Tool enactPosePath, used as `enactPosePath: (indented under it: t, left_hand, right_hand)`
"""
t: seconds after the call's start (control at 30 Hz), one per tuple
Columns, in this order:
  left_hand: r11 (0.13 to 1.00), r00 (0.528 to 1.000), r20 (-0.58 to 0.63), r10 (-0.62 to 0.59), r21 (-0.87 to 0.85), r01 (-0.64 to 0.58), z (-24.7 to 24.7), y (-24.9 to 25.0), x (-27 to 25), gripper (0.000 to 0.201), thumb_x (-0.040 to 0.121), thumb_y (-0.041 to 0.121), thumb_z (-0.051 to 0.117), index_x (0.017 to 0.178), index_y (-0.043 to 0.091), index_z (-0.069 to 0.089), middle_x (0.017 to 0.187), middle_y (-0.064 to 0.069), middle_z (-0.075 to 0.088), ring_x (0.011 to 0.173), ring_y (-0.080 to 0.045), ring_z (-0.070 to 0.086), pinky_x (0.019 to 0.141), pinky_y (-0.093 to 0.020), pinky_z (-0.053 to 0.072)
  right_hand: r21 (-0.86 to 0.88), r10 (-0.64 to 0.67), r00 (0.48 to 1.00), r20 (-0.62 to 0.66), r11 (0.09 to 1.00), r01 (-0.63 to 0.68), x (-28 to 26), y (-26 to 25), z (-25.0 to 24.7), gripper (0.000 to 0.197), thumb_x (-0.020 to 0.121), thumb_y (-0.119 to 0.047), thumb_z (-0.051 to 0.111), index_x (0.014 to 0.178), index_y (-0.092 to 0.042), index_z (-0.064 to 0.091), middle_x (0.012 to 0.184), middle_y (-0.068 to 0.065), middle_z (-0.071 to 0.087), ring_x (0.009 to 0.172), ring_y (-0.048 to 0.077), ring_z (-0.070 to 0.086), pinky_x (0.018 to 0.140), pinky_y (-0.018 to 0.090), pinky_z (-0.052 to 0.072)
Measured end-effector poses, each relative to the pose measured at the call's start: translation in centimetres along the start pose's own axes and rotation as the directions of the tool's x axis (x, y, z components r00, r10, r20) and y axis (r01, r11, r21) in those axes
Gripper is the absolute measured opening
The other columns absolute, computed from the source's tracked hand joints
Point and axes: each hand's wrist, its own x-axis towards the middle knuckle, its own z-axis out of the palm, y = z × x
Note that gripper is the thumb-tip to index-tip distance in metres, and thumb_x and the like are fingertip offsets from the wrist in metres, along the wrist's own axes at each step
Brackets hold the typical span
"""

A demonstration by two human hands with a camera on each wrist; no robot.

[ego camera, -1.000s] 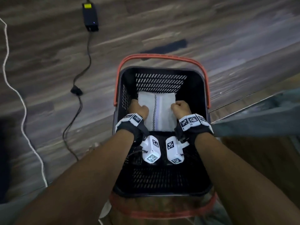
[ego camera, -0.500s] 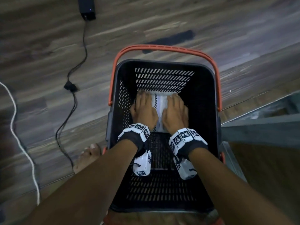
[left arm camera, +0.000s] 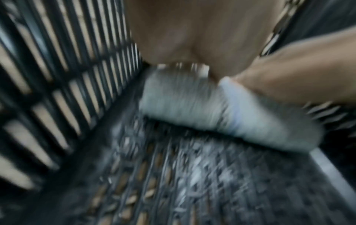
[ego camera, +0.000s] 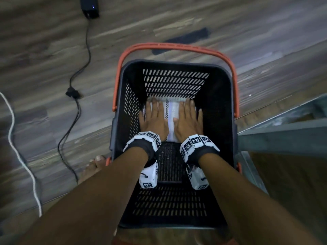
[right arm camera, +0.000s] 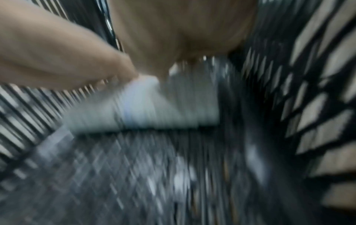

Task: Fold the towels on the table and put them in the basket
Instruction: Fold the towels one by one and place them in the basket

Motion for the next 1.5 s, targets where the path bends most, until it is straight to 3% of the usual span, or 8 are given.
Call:
enactPosePath:
  t: [0.07,0.1,0.2,0.33,0.47,0.73,1.1,1.5]
  left_hand:
    - [0.999,0.993,0.118,-0.027,-0.018,0.03,-2.4,0.3,-1.2,0.062,0.096,0.031,0.03,0.148,0.009,0.004,0.157,-0.014,0.0,0.145,-0.029,0.0,0.115,-0.05,0.007]
    - [0.999,0.989,0.144,-0.021,-0.026,0.024,-3.8,0.4,-2.1,0.055,0.096,0.032,0.032,0.144,0.006,0.021,0.153,-0.017,0.019,0.142,-0.03,0.018,0.112,-0.049,0.019]
    - [0.999,0.985,0.174,0.003,0.047,-0.011,-8.7,1.0,-5.6,0.037,0.096,0.035,0.034,0.114,0.008,0.053,0.124,-0.013,0.056,0.112,-0.03,0.054,0.089,-0.038,0.041]
    - [0.986,0.992,0.101,0.074,0.14,-0.088,-15.4,1.9,-11.0,0.037,0.096,0.037,0.036,0.108,0.009,0.057,0.113,-0.012,0.062,0.099,-0.03,0.061,0.072,-0.031,0.042]
    - [0.972,0.98,-0.072,0.186,0.161,-0.173,-23.2,4.1,-17.7,0.033,0.094,0.038,0.038,0.106,0.012,0.056,0.112,-0.01,0.062,0.1,-0.03,0.06,0.078,-0.034,0.047]
    - [0.911,0.832,-0.373,0.411,0.181,-0.37,-35.9,10.3,-33.3,0.037,0.091,0.036,0.043,0.117,0.015,0.058,0.123,-0.01,0.06,0.109,-0.029,0.057,0.084,-0.033,0.044]
    - [0.737,0.626,-0.39,0.675,0.329,-0.59,-37.2,17.6,-46.0,0.04,0.092,0.046,0.04,0.11,0.016,0.057,0.115,-0.01,0.061,0.103,-0.029,0.058,0.084,-0.037,0.048]
    - [0.458,0.383,-0.284,0.879,0.281,-0.843,-32.5,28.3,-48.7,0.036,0.09,0.046,0.045,0.113,0.021,0.058,0.111,0.0,0.064,0.098,-0.02,0.06,0.079,-0.031,0.047]
  right_hand:
    - [-0.001,0.008,0.991,0.132,1.0,-0.008,-1.0,-0.1,-2.3,0.058,0.098,-0.033,0.027,0.148,-0.008,0.011,0.158,0.013,-0.001,0.146,0.026,-0.003,0.118,0.047,0.004]
    - [0.004,0.008,0.984,0.177,1.0,-0.009,-1.8,-0.3,-3.7,0.054,0.096,-0.034,0.031,0.143,-0.008,0.026,0.155,0.015,0.016,0.144,0.027,0.012,0.116,0.047,0.012]
    - [-0.042,-0.015,0.975,0.221,0.999,0.025,-5.6,-0.8,-8.6,0.038,0.094,-0.039,0.036,0.116,-0.012,0.053,0.124,0.012,0.058,0.115,0.028,0.053,0.101,0.044,0.031]
    - [-0.046,-0.031,0.987,0.16,0.998,0.039,-11.5,-0.9,-15.6,0.041,0.093,-0.043,0.039,0.115,-0.012,0.055,0.118,0.012,0.06,0.105,0.031,0.059,0.086,0.038,0.044]
    - [0.021,-0.01,1.0,0.002,1.0,0.01,-18.1,-0.7,-24.1,0.037,0.091,-0.044,0.042,0.106,-0.014,0.057,0.11,0.011,0.063,0.097,0.031,0.061,0.073,0.035,0.044]
    - [0.146,0.044,0.943,-0.331,0.989,0.005,-35.0,0.4,-37.7,0.037,0.093,-0.032,0.047,0.111,-0.004,0.064,0.112,0.016,0.066,0.103,0.029,0.061,0.086,0.035,0.047]
    - [0.206,0.251,0.846,-0.47,0.963,-0.171,-53.1,7.4,-38.6,0.038,0.089,-0.048,0.049,0.112,-0.02,0.06,0.118,0.004,0.064,0.106,0.024,0.059,0.092,0.04,0.048]
    - [0.366,0.552,0.689,-0.471,0.832,-0.417,-63.4,15.3,-35.1,0.032,0.087,-0.05,0.05,0.101,-0.024,0.064,0.108,-0.005,0.066,0.097,0.018,0.06,0.079,0.033,0.048]
